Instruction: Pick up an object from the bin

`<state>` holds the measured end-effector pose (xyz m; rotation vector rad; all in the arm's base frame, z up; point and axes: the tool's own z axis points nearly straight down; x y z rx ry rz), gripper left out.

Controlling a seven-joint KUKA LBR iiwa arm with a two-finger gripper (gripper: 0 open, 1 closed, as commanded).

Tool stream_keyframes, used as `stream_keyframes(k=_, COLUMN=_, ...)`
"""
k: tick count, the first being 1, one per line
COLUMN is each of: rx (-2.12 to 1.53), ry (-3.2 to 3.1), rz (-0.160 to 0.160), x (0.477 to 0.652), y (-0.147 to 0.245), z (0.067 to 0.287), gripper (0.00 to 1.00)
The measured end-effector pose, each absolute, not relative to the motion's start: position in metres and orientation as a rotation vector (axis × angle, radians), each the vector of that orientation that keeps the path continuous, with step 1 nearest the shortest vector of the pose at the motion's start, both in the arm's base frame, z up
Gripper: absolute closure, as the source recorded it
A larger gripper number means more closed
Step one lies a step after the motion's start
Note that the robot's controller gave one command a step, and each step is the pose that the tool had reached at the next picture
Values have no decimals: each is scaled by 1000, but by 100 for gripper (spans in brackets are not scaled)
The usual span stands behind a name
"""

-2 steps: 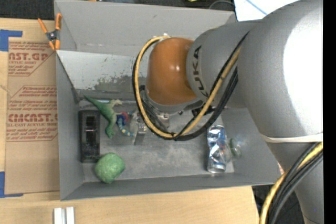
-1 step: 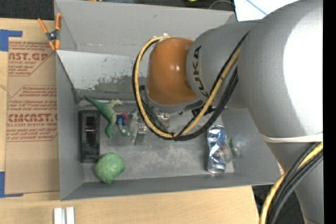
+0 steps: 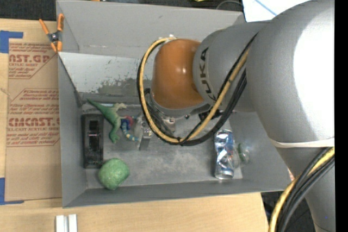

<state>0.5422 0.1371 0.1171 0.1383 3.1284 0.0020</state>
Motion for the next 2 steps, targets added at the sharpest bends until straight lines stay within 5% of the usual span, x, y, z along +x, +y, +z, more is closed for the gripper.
stream_keyframes(k=2, rx=-69, ry=3127, rz=2, x=548, y=128, z=106, gripper=100)
